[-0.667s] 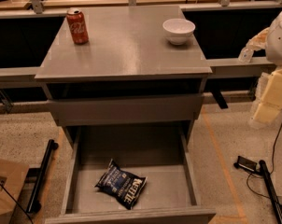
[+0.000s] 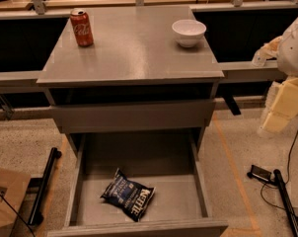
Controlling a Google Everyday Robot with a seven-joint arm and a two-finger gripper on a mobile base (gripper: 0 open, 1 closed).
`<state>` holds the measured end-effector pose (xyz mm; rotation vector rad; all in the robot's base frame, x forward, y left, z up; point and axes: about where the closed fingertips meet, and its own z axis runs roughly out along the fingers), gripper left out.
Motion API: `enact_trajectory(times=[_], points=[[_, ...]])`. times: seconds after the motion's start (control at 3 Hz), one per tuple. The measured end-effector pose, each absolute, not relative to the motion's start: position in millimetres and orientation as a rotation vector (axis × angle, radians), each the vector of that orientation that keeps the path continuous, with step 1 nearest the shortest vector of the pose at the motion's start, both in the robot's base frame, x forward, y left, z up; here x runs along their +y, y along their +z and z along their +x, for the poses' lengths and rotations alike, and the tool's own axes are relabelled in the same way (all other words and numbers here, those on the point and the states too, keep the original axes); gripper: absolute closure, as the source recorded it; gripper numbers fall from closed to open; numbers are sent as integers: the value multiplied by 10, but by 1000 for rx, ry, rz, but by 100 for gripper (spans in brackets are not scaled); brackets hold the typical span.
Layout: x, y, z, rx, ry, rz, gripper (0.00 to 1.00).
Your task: Pick blue chip bag from middle drawer and place on counter
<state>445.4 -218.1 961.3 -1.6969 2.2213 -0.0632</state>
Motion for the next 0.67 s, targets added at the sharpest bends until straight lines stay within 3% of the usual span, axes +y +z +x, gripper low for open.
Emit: enact_trajectory(times=[0.67], points=[[-2354,8568,4688,2360,125,-1473,0]])
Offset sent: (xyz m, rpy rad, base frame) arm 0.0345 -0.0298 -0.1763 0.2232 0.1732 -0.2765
